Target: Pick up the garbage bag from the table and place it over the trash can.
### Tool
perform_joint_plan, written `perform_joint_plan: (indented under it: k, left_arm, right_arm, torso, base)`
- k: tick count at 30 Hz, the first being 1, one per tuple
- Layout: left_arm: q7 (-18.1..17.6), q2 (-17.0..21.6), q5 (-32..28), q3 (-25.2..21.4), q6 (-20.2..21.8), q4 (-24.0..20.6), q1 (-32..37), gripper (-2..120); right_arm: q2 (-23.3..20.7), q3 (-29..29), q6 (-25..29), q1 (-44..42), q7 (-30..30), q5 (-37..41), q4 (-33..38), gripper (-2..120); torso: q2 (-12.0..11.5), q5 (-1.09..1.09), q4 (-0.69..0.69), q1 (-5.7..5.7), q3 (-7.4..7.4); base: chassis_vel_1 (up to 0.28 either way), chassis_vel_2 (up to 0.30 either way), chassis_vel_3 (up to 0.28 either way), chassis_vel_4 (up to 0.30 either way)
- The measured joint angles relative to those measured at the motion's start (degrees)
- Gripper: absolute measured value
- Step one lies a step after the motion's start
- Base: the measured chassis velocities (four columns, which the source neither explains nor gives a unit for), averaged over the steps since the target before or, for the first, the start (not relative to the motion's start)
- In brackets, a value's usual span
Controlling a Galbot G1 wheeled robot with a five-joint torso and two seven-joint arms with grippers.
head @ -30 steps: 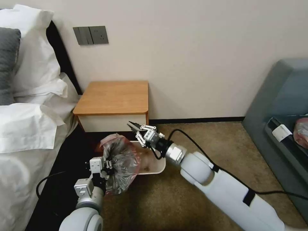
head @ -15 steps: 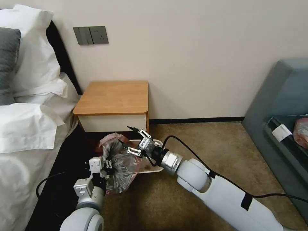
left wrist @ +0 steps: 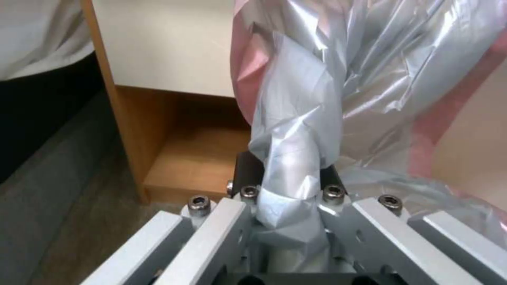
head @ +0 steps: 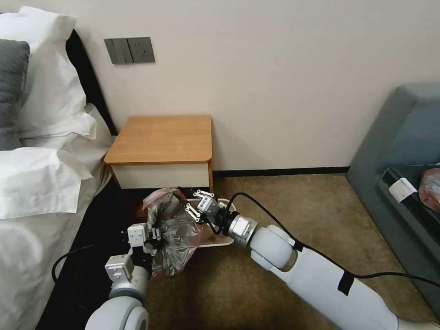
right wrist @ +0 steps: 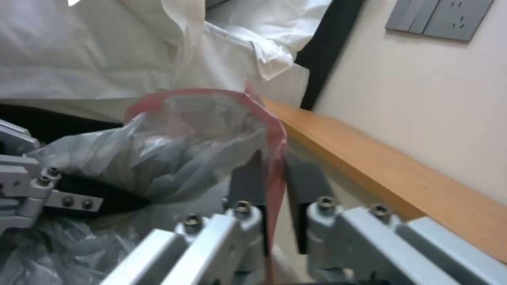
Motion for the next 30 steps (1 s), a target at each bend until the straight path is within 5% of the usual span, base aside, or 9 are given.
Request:
perform_joint_plan:
  k: [14,30]
  left_arm:
    - [0.9,0.3,2.2,0.2,-0.9,-0.4,0.3,5]
    - [3.2,1.2,9.1,1.0,-6.5,-0.9,1.9,5]
  right_arm:
    - [-0.3,-1.1,-0.2,1.5,0.0,-0.8,0.4,0]
    - [-1.2,-3.5,-0.6,9.8,1.7,0.2,-8.1,0]
  torso:
    - [0.0,0.00,0.00,0.00,0.00]
    - [0.0,0.01,0.00,0.00,0.00]
  base:
    - [0.000,0.000,0.000,0.000]
    - [0.000,0.000,0.000,0.000]
